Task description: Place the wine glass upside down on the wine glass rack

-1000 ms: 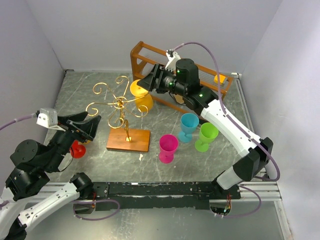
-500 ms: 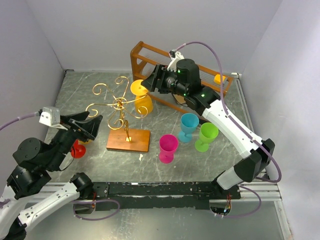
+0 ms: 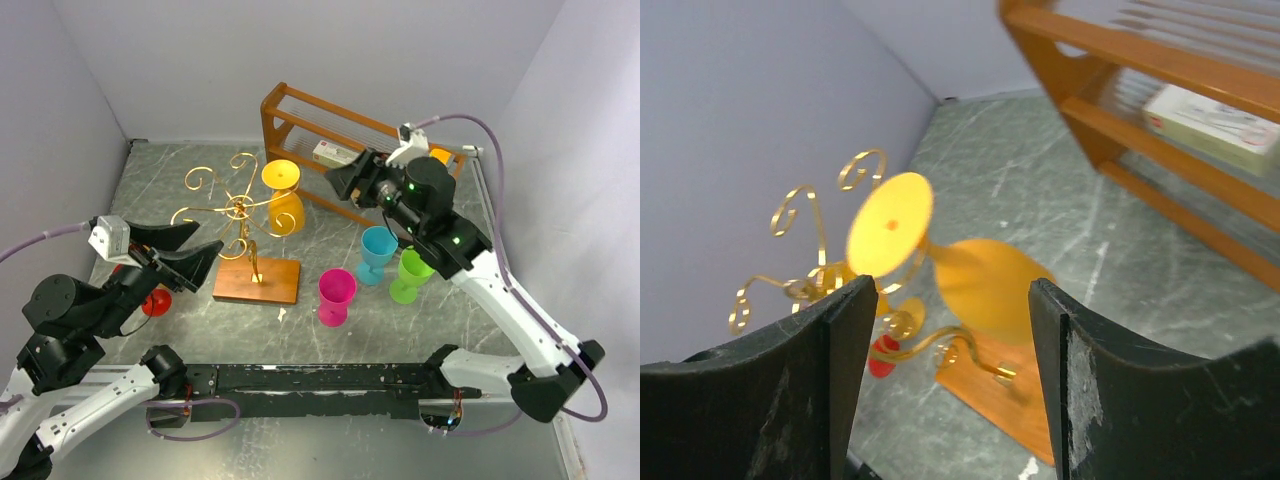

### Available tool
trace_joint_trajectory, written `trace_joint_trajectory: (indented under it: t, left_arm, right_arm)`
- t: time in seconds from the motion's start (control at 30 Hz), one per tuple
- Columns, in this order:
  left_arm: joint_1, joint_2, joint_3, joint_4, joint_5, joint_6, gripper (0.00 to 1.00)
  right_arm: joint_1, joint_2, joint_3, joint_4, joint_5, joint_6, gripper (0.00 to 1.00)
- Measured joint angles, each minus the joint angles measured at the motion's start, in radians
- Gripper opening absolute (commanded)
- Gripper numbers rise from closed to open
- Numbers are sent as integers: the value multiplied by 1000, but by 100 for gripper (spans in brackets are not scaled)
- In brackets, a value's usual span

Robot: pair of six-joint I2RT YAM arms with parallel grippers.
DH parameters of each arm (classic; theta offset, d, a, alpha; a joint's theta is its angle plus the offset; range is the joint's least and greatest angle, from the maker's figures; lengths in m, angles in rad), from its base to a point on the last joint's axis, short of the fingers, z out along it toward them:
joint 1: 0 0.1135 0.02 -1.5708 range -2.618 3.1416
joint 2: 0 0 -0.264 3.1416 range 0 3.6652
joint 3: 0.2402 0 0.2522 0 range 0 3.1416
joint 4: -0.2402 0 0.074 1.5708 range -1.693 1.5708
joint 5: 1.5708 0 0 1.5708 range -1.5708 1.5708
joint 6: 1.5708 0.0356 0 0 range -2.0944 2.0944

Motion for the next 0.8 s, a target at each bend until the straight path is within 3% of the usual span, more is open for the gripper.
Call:
trace_joint_trajectory:
  t: [0.37, 0.6, 0.8]
  left_arm:
    - [0, -28, -22, 88, 174, 72, 80]
    - [0, -49, -27, 133, 200, 101, 81]
    - [0, -50, -27, 153, 208, 116, 81]
  right_arm:
    - [0, -146, -209, -220, 264, -12, 60]
    - [0, -101, -237, -299, 279, -54, 58]
    - [0, -20, -259, -314, 277, -88, 47]
